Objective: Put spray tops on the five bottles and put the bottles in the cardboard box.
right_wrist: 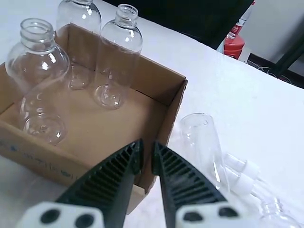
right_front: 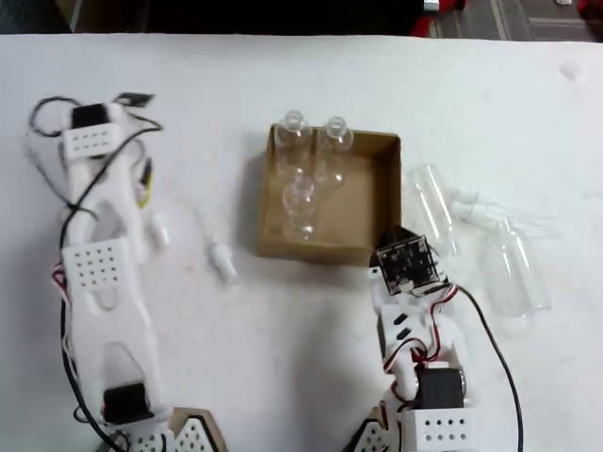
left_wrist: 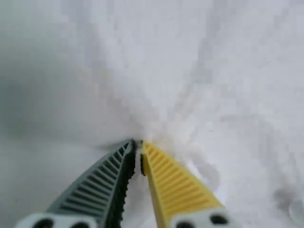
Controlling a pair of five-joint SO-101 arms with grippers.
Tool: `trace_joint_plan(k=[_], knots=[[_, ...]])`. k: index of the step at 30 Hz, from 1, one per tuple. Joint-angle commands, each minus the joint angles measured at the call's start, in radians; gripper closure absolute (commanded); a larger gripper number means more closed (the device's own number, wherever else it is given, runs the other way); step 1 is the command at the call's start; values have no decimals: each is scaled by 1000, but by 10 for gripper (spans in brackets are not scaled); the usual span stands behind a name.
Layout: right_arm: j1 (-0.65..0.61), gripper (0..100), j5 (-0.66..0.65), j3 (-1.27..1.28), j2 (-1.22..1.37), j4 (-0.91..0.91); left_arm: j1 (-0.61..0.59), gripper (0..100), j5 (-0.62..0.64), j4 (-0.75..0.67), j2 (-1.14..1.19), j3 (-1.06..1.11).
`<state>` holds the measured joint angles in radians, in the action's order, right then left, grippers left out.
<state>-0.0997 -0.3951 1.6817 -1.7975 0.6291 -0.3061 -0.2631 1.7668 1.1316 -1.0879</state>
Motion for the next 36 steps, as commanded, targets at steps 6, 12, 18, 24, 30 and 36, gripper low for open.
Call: trace_joint_plan(k=[6,12,18,24,30,36], knots=[[2,979,-51,8,-4,4,111,977,-6,21,-8,-18],[2,981,-71,8,-4,4,101,977,-6,21,-165,97],[2,981,-72,8,-4,4,64,977,-6,21,-538,272],[2,981,-71,8,-4,4,133,977,23,12,-1067,609],[2,978,-71,8,-4,4,205,977,127,-109,-1468,881],[2,978,-71,8,-4,4,213,973,327,-307,-1635,1218]])
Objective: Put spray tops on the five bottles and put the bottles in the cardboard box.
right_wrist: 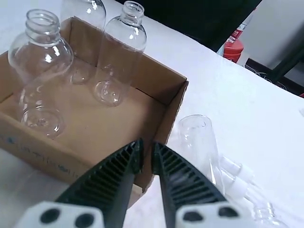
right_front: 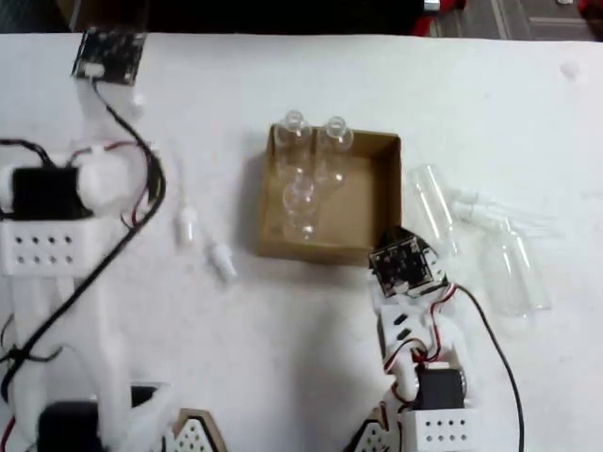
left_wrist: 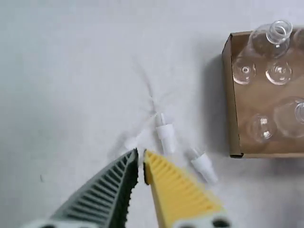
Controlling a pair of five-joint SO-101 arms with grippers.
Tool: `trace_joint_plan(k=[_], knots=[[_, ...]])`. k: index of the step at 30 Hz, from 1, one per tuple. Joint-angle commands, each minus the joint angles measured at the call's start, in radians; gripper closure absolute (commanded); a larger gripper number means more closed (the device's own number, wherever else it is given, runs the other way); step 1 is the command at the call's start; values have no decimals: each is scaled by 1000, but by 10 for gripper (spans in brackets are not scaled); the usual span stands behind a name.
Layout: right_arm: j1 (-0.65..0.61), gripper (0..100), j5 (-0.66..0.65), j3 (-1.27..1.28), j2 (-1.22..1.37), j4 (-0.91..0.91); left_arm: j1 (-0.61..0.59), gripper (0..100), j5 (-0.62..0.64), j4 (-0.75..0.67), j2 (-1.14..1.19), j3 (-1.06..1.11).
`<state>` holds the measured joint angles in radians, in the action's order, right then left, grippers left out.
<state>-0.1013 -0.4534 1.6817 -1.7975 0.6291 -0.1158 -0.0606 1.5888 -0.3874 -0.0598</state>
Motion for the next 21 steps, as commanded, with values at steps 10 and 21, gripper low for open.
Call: trace_joint_plan(k=[10,21], knots=[[5,978,-12,8,-5,1,120,976,137,-503,-331,663],[-7,977,-12,8,-5,-4,157,972,129,-776,-538,979]])
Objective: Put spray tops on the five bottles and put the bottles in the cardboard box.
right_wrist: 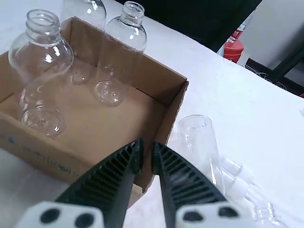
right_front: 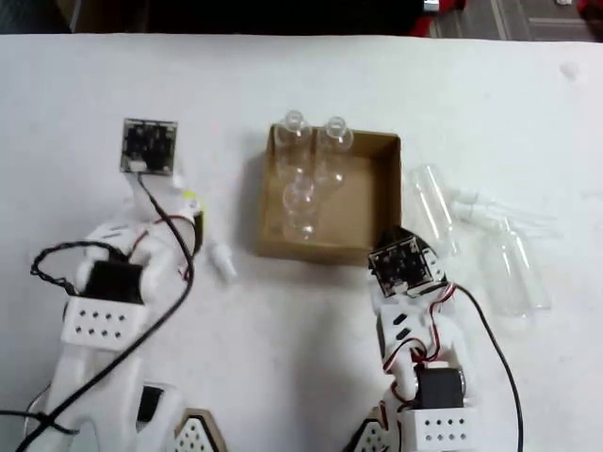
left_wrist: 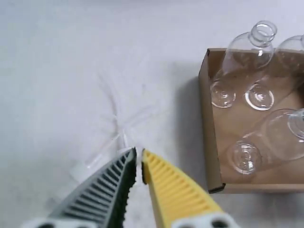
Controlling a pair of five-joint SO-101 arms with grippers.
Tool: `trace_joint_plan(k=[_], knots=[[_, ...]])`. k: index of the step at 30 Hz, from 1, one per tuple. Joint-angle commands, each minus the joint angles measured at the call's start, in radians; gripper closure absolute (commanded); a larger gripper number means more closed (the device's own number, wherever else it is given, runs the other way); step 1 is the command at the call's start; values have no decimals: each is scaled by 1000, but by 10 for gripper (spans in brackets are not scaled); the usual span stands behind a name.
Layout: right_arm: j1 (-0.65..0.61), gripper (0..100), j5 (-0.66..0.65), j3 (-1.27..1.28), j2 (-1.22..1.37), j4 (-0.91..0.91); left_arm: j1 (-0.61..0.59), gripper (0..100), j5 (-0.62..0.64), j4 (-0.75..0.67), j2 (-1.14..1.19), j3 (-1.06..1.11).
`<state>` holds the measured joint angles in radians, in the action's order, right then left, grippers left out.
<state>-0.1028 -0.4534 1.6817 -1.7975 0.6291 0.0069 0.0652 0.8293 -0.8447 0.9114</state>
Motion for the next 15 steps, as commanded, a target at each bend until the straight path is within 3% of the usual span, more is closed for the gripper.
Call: trace_joint_plan(k=[1,6,11,15], knots=[[-5,977,-12,8,-5,-4,33,972,3,-2,-96,8],[-5,977,-12,8,-5,-4,28,972,-40,28,-143,21],[-5,977,-12,8,-5,-4,36,972,-137,-117,-143,130],[-2,977,-14,8,-5,-1,38,972,-147,-135,-142,138]])
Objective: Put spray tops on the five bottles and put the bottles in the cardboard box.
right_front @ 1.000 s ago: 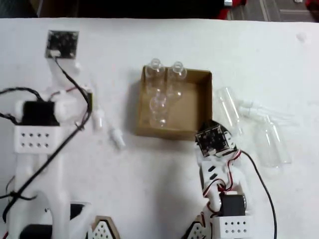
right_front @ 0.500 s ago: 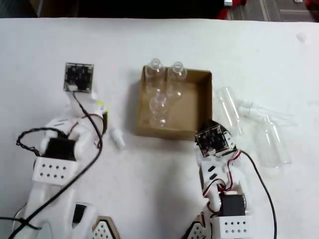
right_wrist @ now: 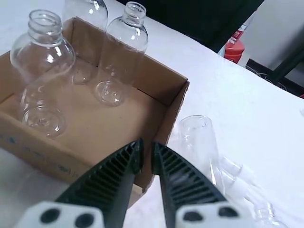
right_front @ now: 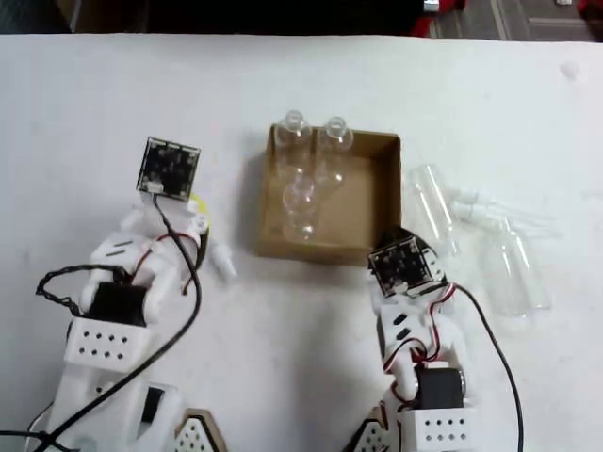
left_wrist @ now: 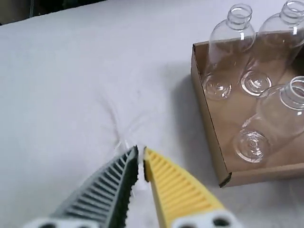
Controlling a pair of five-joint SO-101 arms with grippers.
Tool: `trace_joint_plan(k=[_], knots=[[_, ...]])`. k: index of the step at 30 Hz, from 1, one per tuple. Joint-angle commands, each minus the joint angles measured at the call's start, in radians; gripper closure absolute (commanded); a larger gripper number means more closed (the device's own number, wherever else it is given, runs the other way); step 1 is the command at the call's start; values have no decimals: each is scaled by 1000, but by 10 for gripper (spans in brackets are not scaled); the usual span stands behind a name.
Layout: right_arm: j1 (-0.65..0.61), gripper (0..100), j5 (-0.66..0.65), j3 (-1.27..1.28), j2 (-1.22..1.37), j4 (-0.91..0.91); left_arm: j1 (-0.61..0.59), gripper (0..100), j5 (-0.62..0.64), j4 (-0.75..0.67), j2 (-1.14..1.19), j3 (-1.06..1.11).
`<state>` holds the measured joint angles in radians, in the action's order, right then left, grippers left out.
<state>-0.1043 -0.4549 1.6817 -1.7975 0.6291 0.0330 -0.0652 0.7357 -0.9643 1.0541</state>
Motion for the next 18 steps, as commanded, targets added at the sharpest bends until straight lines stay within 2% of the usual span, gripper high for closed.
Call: trace_joint_plan(k=[1,9,15,18], knots=[[-4,977,-11,8,-5,-1,12,972,-18,-41,-22,-5],[-77,981,-20,0,-7,-15,30,972,-21,-52,35,-8],[12,981,-12,-164,-4,15,24,976,-35,-83,294,-100],[54,981,-18,-293,-4,104,28,976,-35,-78,300,-114]])
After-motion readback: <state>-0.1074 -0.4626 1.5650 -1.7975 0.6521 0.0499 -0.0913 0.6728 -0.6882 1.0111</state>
